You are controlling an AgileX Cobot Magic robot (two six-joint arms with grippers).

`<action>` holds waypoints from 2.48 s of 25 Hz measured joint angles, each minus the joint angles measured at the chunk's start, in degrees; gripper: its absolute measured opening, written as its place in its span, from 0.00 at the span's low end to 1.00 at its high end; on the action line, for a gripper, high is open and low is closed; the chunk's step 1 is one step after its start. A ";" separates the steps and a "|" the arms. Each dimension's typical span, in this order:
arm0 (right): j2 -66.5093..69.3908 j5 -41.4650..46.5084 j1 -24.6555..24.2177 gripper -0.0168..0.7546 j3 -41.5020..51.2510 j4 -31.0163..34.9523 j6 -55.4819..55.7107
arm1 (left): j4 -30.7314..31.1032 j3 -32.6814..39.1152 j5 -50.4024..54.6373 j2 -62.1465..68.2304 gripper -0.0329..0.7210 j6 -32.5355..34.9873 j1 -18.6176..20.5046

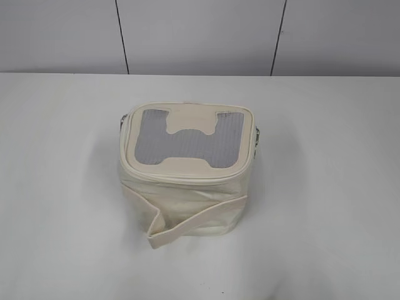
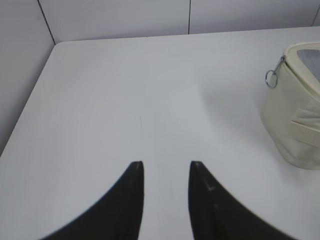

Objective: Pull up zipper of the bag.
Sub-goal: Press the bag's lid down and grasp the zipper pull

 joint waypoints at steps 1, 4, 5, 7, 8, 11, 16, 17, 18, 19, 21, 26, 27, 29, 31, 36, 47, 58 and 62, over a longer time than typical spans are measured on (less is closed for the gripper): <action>0.00 0.00 0.00 0.57 0.00 0.00 0.00 | 0.00 0.00 0.00 0.00 0.36 0.00 0.00; 0.00 0.00 0.00 0.57 0.00 0.00 0.05 | 0.00 0.00 0.00 0.00 0.36 0.00 0.00; 0.00 0.00 0.00 0.57 0.00 0.00 0.04 | 0.00 0.00 0.00 0.00 0.36 0.00 0.00; 0.00 0.00 0.00 0.57 0.00 0.00 0.04 | 0.00 0.00 0.00 0.00 0.36 0.00 0.00; 0.00 0.00 0.00 0.57 0.00 0.00 0.04 | 0.00 0.00 0.00 0.00 0.36 0.00 0.00; 0.00 0.00 0.00 0.57 0.00 0.00 0.04 | 0.00 0.00 0.00 0.00 0.36 0.00 0.00; 0.00 0.00 0.00 0.57 0.00 0.35 -0.02 | 0.00 0.00 0.00 0.00 0.36 0.00 0.00; 0.00 0.00 0.00 0.57 0.00 0.76 0.03 | 0.00 0.00 0.00 0.00 0.36 0.00 0.00; 0.00 0.00 0.00 0.57 0.00 1.14 0.03 | 0.00 0.00 0.00 0.00 0.36 0.00 0.00; 0.00 0.00 0.00 0.57 0.00 1.42 0.03 | 0.00 0.00 0.00 0.00 0.36 0.00 0.00; 0.00 0.00 0.00 0.57 0.00 2.70 0.03 | 0.00 0.00 0.00 0.00 0.36 0.00 0.00; 0.21 -1.62 0.00 0.57 0.00 10.85 -0.74 | 0.00 0.00 0.00 0.00 0.36 0.00 0.00; 0.88 -2.39 0.00 0.56 0.00 13.13 -1.98 | 0.00 0.00 0.00 0.00 0.36 0.00 0.00; 4.74 -4.26 0.00 0.53 -0.06 19.49 -7.42 | 0.00 0.00 0.00 0.00 0.36 0.00 0.00; 10.49 -6.93 0.00 0.51 -0.06 26.30 -14.36 | 0.00 0.00 0.00 0.00 0.36 0.00 0.00; 32.40 -11.64 0.00 0.49 -1.80 49.09 -40.67 | 0.00 0.00 0.00 0.00 0.36 0.00 0.00; 84.09 -9.60 4.92 0.49 -32.58 59.32 -58.86 | 0.00 0.00 0.00 0.00 0.36 0.00 -0.06; 99.68 -14.48 14.02 0.49 -47.45 59.15 -59.02 | 0.00 0.00 0.00 0.00 0.36 0.00 -0.06; 102.43 -14.76 15.05 0.49 -49.98 59.02 -59.15 | 0.00 0.00 0.00 0.00 0.36 0.00 -0.06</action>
